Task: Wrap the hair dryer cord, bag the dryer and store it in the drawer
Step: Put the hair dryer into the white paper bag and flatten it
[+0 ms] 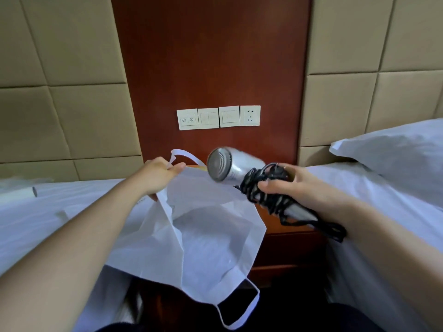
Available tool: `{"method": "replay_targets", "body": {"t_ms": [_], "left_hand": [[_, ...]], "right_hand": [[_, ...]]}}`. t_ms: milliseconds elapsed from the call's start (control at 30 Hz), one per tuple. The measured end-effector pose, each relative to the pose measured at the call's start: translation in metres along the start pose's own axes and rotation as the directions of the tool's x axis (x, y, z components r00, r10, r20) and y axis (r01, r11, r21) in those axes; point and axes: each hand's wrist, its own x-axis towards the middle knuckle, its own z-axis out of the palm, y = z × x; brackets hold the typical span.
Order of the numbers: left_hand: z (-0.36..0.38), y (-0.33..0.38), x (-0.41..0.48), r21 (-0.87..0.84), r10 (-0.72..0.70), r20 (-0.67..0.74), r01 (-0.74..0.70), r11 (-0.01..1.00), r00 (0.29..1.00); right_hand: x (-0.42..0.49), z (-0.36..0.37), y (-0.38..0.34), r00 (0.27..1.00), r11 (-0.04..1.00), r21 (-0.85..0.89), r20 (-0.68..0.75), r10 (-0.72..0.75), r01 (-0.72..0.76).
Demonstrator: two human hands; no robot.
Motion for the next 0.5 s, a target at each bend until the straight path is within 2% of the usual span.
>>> {"method": "replay_targets", "body": {"t_ms": [100, 233, 333, 500], "left_hand": [[0.001, -0.005, 0.001, 0.004, 0.013, -0.011, -0.013, 1.0, 1.0], [0.001, -0.015, 0.003, 0.057, 0.038, -0.048, -0.035, 0.998, 0.998], [-0.002, -0.021, 0.006, 0.08, 0.017, -0.076, -0.011, 0.997, 0.997], [-0.005, -0.018, 0.003, 0.082, -0.013, -0.047, 0.017, 0.996, 0.999]], "right_hand": [[-0.01, 0.018, 0.017, 0.994, 0.998, 0.014, 0.098, 0.055, -0.056], [-0.006, 0.048, 0.035, 0.985, 0.992, 0.02, 0.127, 0.118, -0.122], [-0.003, 0.064, 0.031, 0.974, 0.993, 0.034, 0.202, 0.104, -0.113], [-0.006, 0.069, 0.016, 0.949, 0.982, 0.129, 0.302, 0.091, -0.136]]}}
